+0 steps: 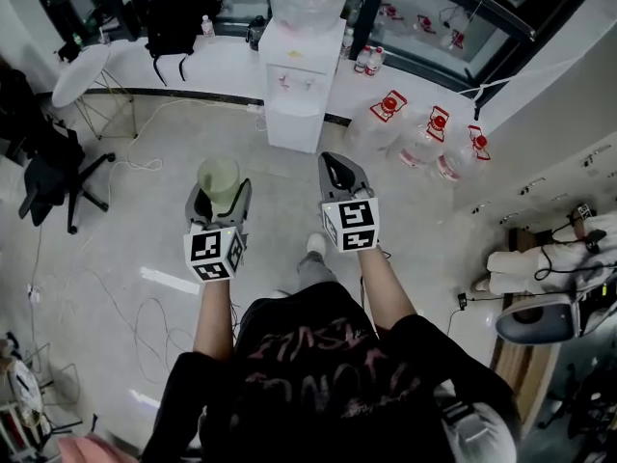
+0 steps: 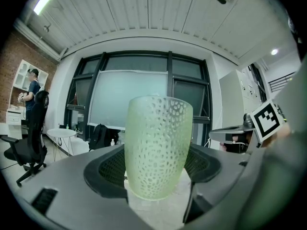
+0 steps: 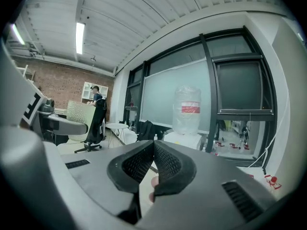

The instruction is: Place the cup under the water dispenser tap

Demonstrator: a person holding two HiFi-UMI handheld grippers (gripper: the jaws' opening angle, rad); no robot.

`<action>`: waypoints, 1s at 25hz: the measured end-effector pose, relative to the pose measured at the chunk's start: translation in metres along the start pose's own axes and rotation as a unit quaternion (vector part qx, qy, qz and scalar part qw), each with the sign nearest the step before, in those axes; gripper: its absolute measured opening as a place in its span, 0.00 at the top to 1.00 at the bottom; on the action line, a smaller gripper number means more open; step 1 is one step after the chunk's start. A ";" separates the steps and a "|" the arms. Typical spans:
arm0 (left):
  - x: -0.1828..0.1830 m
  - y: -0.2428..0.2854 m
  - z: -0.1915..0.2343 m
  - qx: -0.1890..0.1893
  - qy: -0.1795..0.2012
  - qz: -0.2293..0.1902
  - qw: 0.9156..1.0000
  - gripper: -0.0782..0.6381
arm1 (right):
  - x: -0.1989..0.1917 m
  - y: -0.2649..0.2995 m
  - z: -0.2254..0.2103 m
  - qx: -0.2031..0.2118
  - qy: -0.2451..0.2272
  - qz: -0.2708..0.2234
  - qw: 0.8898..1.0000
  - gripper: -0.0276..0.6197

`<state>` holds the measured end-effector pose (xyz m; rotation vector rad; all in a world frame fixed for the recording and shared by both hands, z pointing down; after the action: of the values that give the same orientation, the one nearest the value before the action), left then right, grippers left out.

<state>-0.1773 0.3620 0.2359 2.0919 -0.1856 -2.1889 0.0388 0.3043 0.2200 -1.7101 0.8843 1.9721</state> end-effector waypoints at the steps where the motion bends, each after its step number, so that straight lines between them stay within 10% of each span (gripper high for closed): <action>1: 0.000 0.003 0.002 -0.001 0.000 0.000 1.000 0.39 | -0.001 0.004 -0.001 -0.001 0.001 0.001 1.000 0.93; 25: -0.027 0.204 -0.006 -0.019 0.011 0.058 0.998 0.39 | -0.040 0.157 -0.132 -0.002 0.036 0.049 0.998 0.93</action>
<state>-0.1712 0.1653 0.2954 2.0296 -0.2543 -2.0860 0.0408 0.1054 0.2843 -1.7803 1.0094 1.9863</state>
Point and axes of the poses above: the fingertips, and each gripper's own axes: y forward along the fingers, z to its left, x out of its top, the point moved 4 cm from there along -y, backward along the fingers, and after that the axes turned 12 degrees about x, right-handed, at the moved point
